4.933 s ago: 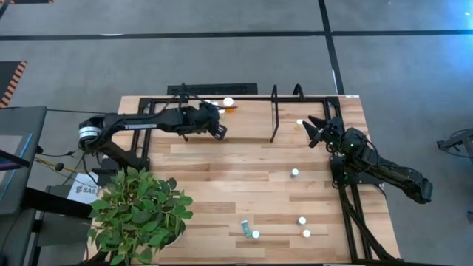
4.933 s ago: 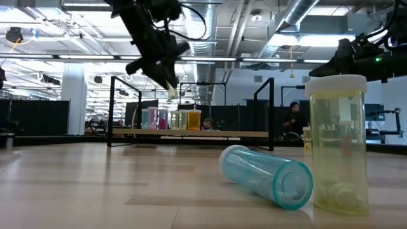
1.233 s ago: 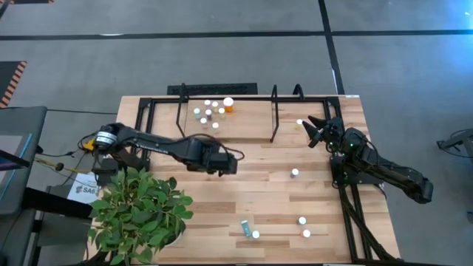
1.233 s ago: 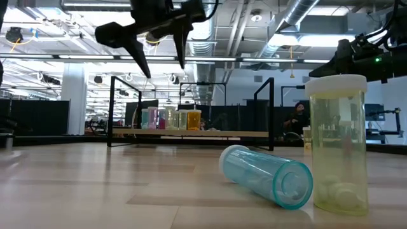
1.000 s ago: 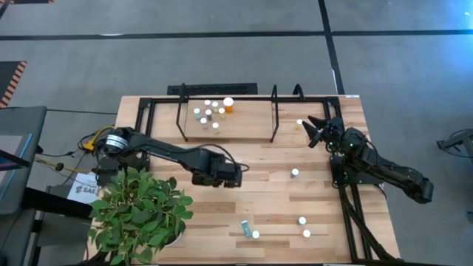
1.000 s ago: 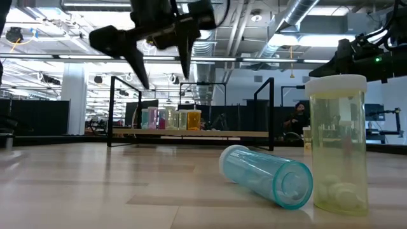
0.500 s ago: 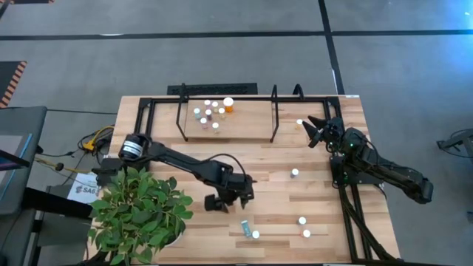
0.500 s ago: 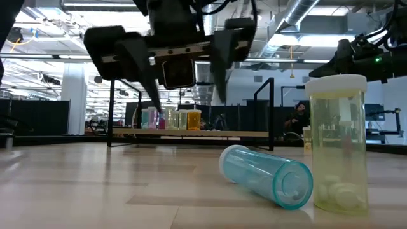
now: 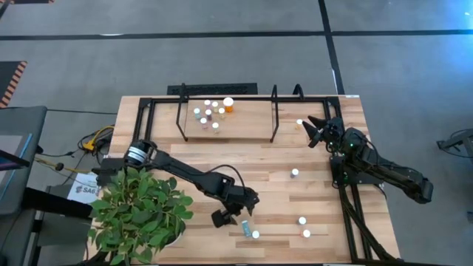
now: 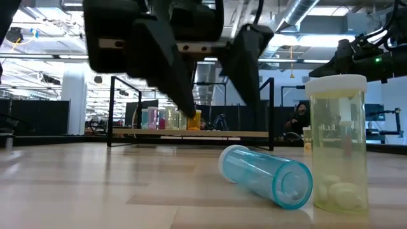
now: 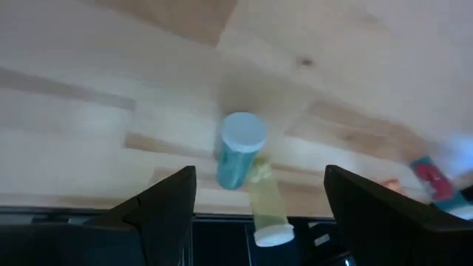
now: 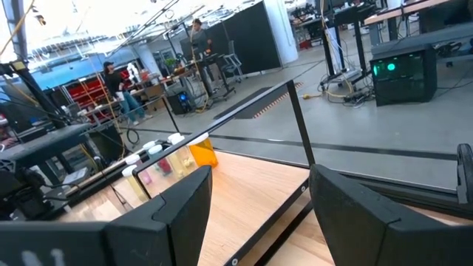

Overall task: Pick and place medicine bottles onto shelf by color
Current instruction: Put the blue pill bottle on the shelf

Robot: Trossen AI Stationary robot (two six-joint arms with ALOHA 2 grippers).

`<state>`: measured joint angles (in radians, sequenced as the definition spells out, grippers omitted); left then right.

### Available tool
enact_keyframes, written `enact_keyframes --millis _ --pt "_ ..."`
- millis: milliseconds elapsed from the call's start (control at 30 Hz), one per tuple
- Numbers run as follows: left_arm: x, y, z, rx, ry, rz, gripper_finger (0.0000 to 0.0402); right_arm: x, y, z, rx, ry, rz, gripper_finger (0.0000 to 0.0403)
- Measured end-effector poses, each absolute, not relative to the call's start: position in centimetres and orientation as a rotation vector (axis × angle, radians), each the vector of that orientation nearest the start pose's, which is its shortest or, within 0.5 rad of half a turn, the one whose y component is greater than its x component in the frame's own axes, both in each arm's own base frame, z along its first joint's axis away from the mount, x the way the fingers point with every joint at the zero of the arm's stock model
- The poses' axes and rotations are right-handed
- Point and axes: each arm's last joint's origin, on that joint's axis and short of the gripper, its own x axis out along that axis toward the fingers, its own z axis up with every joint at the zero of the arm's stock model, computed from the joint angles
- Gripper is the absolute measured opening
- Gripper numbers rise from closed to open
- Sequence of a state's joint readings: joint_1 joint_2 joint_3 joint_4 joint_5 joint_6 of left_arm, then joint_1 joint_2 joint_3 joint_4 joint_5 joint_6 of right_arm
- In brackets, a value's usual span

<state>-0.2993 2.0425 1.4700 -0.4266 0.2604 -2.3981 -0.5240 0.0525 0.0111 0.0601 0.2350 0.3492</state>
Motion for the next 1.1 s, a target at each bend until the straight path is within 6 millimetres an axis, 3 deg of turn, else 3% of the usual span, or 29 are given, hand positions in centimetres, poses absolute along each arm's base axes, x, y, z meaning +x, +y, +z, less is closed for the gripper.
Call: enact_keyframes --millis 167,567,1100 --pt "42.3 -14.2 16.2 -2.098 1.14 0.93 0.0284 8.3 -5.6 16.9 0.33 -0.151 -0.748 0.0249" --pt "44.5 -15.0 14.9 -2.056 1.166 1.02 0.0283 8.3 -5.6 16.9 0.329 -0.151 -0.748 0.0249" --pt "43.5 -16.5 14.5 -1.912 1.089 1.071 0.0282 8.3 -5.6 16.9 0.329 -0.151 -0.748 0.0249"
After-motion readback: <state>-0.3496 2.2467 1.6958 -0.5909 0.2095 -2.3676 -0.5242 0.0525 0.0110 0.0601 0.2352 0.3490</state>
